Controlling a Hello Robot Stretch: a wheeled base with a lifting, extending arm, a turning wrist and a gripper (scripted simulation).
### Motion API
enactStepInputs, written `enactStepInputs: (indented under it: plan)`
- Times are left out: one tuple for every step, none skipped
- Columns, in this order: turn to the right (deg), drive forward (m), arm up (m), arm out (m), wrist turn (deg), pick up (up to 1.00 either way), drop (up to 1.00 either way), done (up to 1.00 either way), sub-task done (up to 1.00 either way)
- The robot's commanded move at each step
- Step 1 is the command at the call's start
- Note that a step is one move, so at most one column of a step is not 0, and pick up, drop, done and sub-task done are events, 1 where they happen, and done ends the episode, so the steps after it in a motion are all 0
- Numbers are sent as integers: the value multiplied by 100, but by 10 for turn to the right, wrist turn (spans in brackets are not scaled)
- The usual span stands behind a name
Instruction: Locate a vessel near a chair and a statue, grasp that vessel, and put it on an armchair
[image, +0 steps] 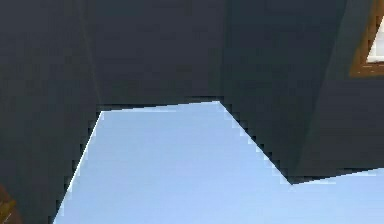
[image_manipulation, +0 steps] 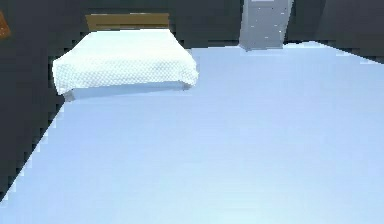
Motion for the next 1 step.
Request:
enactStepInputs:
  plan:
    - [-120,0,0,0,0,0,0,0,0]
